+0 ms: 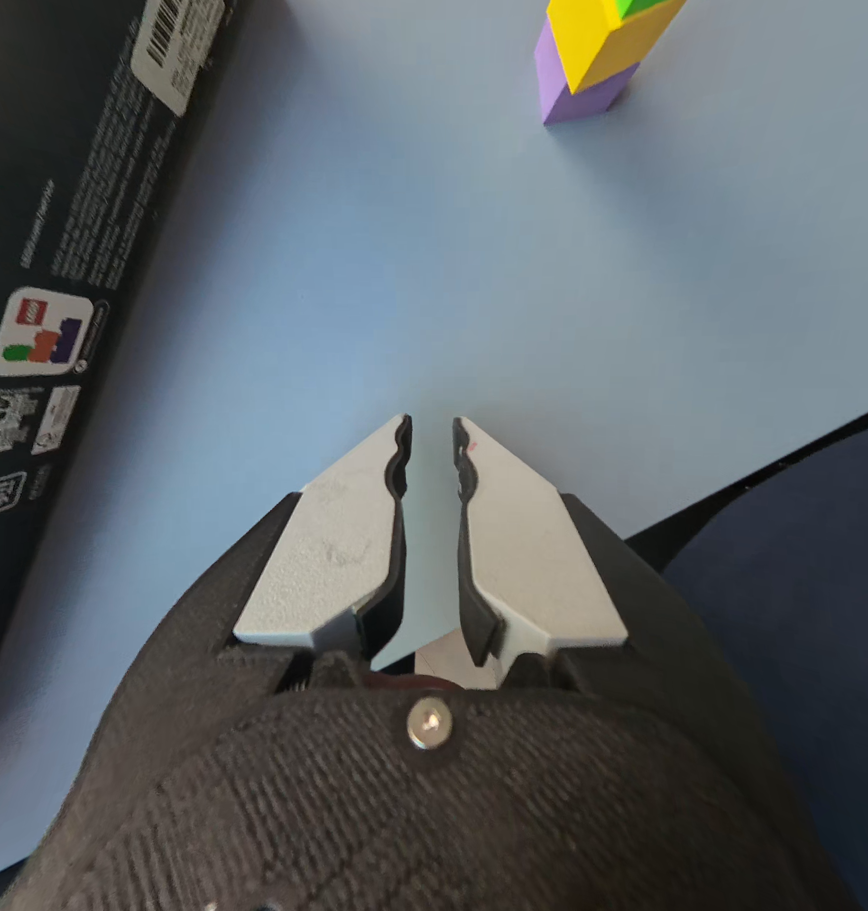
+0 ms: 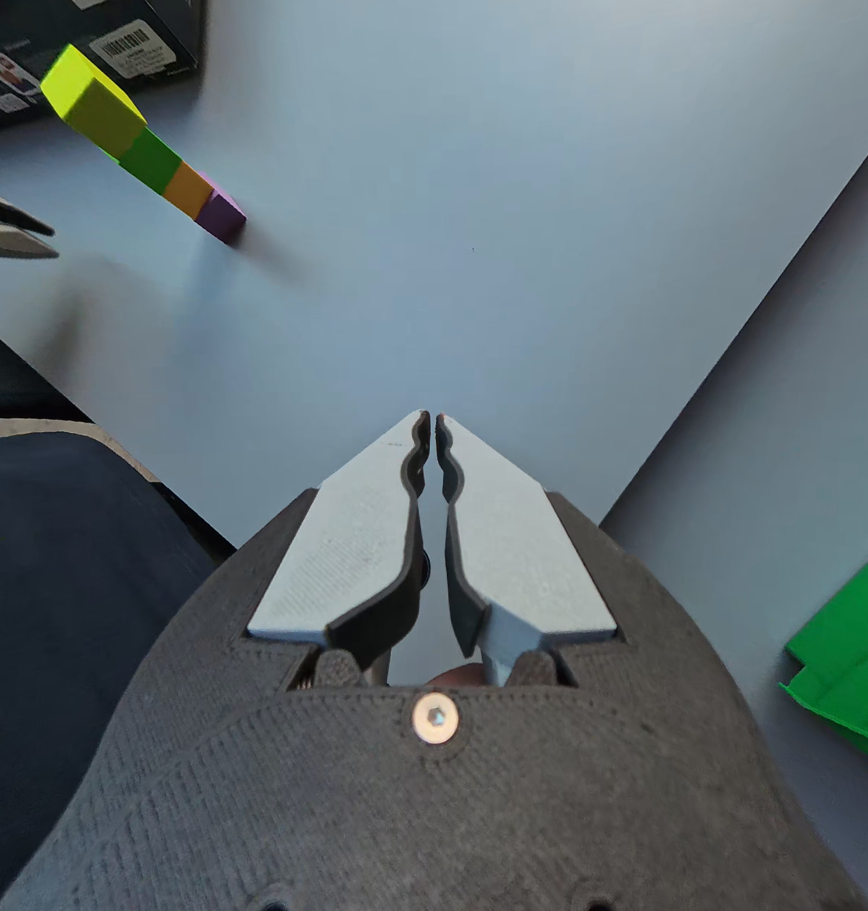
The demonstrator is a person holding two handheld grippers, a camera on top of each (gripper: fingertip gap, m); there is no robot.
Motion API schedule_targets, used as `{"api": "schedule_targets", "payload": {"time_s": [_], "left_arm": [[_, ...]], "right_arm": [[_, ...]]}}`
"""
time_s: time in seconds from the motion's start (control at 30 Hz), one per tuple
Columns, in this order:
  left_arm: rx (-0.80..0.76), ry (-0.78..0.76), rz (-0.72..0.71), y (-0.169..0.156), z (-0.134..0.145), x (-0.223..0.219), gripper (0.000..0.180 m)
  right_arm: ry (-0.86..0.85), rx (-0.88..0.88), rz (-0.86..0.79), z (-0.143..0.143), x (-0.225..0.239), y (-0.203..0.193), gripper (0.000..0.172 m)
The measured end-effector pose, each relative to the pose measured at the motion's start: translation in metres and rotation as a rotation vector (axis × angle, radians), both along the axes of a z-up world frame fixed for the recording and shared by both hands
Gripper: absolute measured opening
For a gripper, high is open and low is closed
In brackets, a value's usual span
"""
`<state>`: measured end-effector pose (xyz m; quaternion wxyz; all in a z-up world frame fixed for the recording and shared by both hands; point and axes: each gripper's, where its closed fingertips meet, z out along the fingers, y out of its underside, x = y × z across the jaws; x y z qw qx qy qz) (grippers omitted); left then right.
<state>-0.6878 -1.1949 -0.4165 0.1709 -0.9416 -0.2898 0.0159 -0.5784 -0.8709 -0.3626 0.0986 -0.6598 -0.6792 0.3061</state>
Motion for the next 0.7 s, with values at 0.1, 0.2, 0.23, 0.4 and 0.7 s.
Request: {"api": "schedule_targets", "payload": {"time_s": [0.1,0.2,0.23,0.4,0.7], "left_arm": [[-0.019,0.007,-0.006,0.007,0.0,-0.008,0.01],[-0.04,0.011,-0.021,0.011,-0.001,-0.015,0.006],[-0.043,0.015,-0.027,0.013,-0.001,-0.018,0.004],[-0.051,0.027,-0.066,0.031,0.003,-0.027,0.003],[-0.047,0.054,-0.112,0.063,0.006,-0.036,0.0]], "right_arm": [[-0.001,0.001,0.003,-0.001,0.002,0.002,0.0],[0.002,-0.001,-0.002,-0.002,0.003,0.005,0.0],[0.005,-0.003,-0.004,-0.002,0.003,0.006,0.0],[0.015,-0.006,-0.013,-0.002,0.005,0.011,0.0],[0.02,0.012,-0.024,-0.003,0.01,0.02,0.0]]}}
